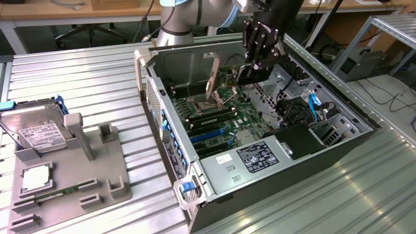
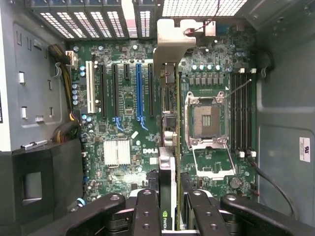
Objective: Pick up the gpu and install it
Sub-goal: 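Insert the gpu into the slot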
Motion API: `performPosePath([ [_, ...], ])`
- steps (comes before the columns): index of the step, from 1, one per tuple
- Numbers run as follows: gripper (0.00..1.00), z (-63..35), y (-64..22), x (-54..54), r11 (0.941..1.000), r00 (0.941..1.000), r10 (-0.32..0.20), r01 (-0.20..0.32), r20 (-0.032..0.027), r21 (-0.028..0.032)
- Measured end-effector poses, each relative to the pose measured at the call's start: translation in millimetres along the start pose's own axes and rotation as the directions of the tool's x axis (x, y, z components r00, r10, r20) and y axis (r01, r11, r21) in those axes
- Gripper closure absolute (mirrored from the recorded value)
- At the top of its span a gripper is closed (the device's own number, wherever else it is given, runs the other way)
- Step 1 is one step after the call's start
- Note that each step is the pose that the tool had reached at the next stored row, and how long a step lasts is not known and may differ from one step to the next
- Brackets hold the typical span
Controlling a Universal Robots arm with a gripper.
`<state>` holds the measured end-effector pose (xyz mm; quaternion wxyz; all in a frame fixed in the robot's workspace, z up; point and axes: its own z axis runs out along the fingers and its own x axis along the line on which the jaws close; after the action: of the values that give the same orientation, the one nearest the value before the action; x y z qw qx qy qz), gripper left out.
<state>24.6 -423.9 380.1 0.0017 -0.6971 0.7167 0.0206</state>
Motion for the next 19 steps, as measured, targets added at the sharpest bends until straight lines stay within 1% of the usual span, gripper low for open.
performPosePath([
  [14,0.73,17.1,10.4,0.8,1.0000,1.0000,0.000,0.000,0.0000,0.0000],
  [15,0.73,20.6,15.4,1.1,1.0000,1.0000,0.000,0.000,0.0000,0.0000],
  [19,0.73,24.7,21.9,1.5,1.0000,1.0000,0.000,0.000,0.0000,0.0001],
])
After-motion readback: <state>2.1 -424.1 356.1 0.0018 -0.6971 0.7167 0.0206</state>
